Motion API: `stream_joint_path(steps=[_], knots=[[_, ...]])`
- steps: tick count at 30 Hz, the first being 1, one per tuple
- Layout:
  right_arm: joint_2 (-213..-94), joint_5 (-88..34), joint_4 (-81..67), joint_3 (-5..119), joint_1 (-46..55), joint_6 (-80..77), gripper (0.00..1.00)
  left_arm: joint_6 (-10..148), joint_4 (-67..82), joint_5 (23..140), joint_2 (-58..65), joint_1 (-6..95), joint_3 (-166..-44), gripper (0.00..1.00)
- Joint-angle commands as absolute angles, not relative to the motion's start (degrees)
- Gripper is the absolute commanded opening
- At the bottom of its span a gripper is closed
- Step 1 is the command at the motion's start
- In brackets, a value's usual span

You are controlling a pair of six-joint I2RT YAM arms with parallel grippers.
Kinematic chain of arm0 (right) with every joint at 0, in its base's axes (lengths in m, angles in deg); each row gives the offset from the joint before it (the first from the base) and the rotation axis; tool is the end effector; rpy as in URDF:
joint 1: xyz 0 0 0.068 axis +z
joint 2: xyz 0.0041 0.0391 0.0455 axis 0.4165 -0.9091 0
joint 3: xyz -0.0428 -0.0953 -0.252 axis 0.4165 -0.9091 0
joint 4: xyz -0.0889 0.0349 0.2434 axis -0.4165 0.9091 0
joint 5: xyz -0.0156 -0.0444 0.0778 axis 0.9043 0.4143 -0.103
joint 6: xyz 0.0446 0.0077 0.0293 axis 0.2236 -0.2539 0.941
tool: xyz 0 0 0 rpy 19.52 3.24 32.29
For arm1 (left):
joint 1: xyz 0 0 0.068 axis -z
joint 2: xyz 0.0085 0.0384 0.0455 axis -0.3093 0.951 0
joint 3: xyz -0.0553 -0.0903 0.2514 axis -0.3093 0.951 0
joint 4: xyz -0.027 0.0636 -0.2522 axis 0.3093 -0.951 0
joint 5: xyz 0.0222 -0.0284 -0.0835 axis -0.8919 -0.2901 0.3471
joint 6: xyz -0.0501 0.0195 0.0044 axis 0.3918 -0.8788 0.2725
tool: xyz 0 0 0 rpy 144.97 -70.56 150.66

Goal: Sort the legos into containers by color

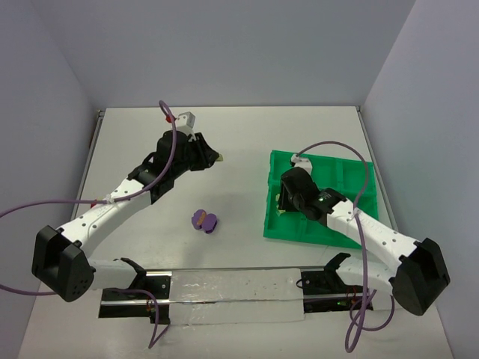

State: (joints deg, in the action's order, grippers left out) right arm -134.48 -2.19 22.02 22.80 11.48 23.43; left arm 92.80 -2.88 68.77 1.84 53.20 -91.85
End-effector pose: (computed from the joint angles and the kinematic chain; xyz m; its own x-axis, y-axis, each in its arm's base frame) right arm 0.1806 0.1189 0.2355 -0.7409 0.0797 -0.6669 -0.0306 0.9879 0.1521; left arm 0.2471 -0.1708 0.3183 -0.5620 -0.3105 -0.7666 0.2357 0.8283 -0.5083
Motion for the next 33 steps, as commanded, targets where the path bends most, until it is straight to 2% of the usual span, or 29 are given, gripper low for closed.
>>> stream_joint_path(steps=[1,3,5,11,15,17,23,28,33], knots=[[-136.99,-0.84,19.46,24.85,10.94,22.76,0.31,91.96,-5.65,71.34,3.54,53.44,-97.92,0.0],[-137.28,-0.97,19.33,25.49,10.89,22.15,0.52,90.65,-7.72,72.29,4.3,53.44,-99.57,0.0],[-137.05,-1.41,19.63,25.94,10.95,21.51,0.6,89.34,-8.6,72.67,4.46,53.44,-100.08,0.0],[-134.39,-0.71,22.04,29.62,10.8,19.24,0.63,87.82,-7.05,77.31,3.79,53.44,-99.08,0.0],[-131.83,-4.61,20.82,32.0,10.8,16.56,0.63,87.11,-6.31,80.88,4.14,53.44,-98.99,0.0],[-130.77,-8.65,18.27,33.2,10.8,14.89,0.63,87.13,-5.59,82.17,4.02,53.42,-98.79,0.0],[-130.16,-22.54,10.76,35.45,10.89,11.26,0.76,87.62,-2.74,88.85,3.44,53.0,-98.62,0.0],[-132.32,-28.86,9.45,38.51,11.03,6.49,0.76,87.23,2.57,100.89,1.22,52.52,-96.55,0.0],[-129.81,-32.35,11.15,38.77,12.04,-2.13,0.75,84.74,0.86,105.37,1.51,51.68,-97.42,0.0]])
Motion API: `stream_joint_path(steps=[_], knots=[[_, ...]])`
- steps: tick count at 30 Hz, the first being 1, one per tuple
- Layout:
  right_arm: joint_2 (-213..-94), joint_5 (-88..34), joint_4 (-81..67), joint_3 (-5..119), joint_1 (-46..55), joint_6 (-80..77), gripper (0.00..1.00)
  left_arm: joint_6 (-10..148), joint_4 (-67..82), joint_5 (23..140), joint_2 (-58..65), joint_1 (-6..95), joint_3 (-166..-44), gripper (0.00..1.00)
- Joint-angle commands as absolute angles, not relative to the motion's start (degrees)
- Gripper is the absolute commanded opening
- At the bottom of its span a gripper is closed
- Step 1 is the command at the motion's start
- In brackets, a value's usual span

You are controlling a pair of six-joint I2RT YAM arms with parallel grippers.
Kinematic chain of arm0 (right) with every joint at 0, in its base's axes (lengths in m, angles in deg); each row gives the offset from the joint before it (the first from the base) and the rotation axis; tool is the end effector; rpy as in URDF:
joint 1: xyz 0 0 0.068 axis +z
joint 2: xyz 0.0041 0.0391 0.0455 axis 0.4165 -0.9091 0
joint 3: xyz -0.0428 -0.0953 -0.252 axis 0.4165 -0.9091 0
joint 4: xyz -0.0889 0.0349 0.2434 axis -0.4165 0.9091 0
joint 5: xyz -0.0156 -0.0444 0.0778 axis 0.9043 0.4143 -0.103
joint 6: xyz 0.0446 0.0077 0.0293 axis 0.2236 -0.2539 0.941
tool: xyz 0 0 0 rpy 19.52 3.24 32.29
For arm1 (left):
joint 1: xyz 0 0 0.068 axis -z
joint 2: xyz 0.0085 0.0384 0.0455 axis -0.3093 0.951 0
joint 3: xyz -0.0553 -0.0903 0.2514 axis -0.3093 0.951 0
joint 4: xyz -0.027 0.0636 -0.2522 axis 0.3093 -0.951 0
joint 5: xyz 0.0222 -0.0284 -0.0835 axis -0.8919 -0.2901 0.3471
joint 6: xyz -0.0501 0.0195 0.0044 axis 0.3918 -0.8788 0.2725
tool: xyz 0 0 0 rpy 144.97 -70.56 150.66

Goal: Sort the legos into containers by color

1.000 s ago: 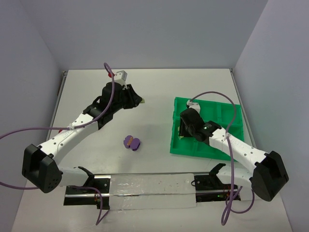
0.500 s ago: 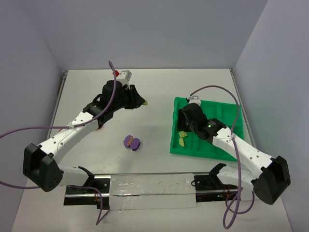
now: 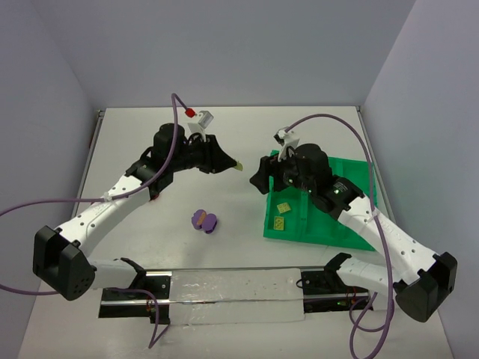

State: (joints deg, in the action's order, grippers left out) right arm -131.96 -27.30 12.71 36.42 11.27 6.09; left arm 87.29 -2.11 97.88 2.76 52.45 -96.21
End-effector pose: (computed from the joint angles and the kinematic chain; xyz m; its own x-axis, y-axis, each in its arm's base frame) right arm 0.1862 0.1410 0.3382 -0.4901 -0.0552 -0.8699 -0.5855 0.7602 0.2816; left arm 0.2426 -0.1843 0.3431 -0.6511 -0.1023 -0.7521 0.5949 0.5465 -0.5894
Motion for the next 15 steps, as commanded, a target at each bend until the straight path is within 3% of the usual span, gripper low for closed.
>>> stream_joint_path(steps=[1,7,15], knots=[[-129.55,-32.43,11.33,38.86,12.22,-3.27,0.76,84.83,0.25,105.89,2.04,51.5,-97.94,0.0],[-132.08,-20.08,13.25,41.96,17.47,-9.58,0.78,86.39,-1.88,108.52,6.75,51.33,-101.75,0.0],[-136.27,-11.18,9.58,43.75,23.36,-11.63,0.73,86.95,-3.34,107.97,6.85,51.33,-102.48,0.0]])
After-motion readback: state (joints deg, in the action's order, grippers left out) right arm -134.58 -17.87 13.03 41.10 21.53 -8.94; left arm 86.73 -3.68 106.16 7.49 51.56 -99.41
